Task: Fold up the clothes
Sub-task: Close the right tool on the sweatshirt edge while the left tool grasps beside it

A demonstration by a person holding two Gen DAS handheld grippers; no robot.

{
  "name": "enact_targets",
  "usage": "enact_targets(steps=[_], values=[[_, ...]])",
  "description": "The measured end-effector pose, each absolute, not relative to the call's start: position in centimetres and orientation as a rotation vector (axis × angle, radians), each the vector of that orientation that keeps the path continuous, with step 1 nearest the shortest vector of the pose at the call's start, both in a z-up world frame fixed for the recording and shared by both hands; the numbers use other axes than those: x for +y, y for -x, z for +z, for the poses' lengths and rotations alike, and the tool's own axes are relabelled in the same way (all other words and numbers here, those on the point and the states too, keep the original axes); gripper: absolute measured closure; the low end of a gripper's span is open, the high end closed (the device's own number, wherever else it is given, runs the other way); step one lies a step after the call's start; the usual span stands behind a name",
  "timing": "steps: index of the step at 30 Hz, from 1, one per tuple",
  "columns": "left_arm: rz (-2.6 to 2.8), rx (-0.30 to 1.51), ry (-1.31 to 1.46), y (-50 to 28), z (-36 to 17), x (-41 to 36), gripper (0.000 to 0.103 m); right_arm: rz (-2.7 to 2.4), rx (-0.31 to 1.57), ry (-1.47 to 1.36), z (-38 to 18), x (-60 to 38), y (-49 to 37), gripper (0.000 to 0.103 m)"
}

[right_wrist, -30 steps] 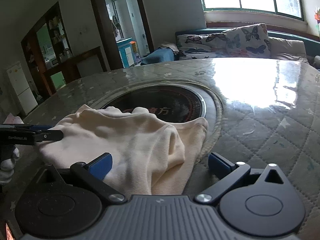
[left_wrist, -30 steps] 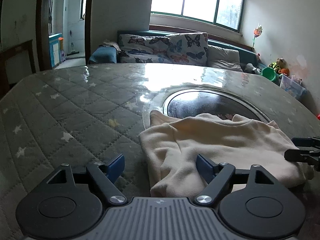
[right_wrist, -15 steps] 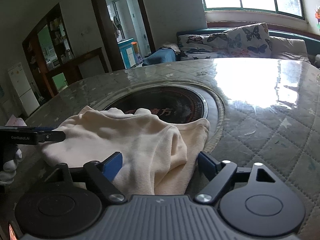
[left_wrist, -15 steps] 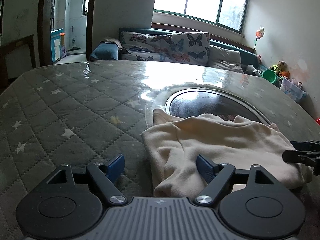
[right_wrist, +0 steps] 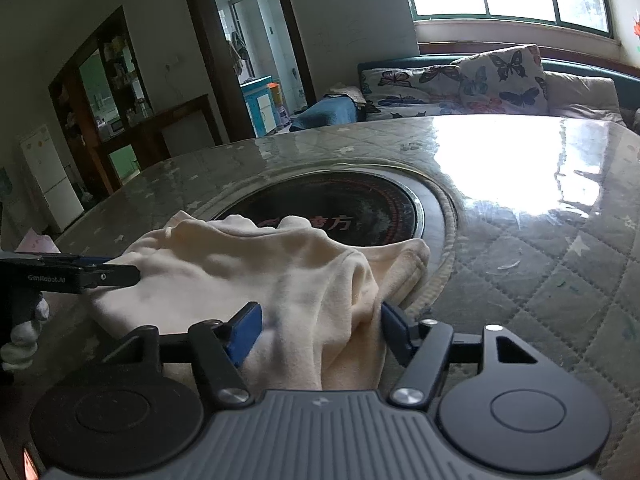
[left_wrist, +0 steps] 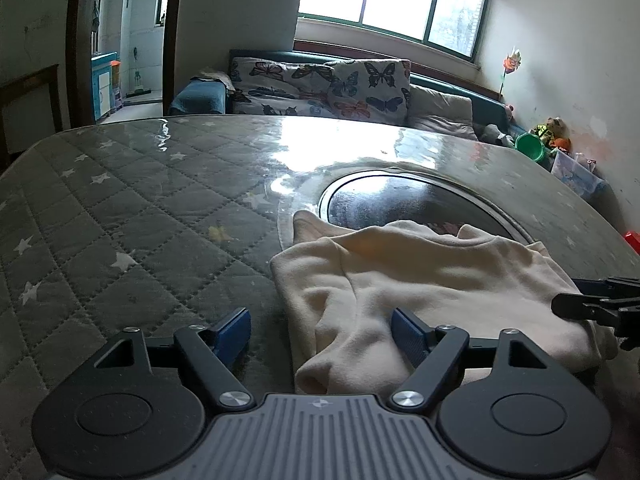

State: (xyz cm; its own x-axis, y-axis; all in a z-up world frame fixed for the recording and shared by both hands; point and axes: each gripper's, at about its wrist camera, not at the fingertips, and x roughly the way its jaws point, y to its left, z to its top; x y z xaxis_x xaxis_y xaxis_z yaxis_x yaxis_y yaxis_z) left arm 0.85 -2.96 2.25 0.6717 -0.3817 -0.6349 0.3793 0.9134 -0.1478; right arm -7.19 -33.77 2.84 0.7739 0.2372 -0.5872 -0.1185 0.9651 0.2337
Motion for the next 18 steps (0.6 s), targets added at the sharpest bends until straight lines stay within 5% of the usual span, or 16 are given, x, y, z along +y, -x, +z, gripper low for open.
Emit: enact_targets(steps=[11, 18], values=[[-0.451, 0.719, -0.007, -0.97, 2.14, -3.34, 0.024, 0.185, 0.655, -0.173, 2.71, -33.40, 7.21, 0.036], [-0.480, 0.724, -0.002, -0.92, 2.24, -3.57, 0.037, 0.203, 0.653, -0.187, 2.81, -33.42, 7.39, 0.053]])
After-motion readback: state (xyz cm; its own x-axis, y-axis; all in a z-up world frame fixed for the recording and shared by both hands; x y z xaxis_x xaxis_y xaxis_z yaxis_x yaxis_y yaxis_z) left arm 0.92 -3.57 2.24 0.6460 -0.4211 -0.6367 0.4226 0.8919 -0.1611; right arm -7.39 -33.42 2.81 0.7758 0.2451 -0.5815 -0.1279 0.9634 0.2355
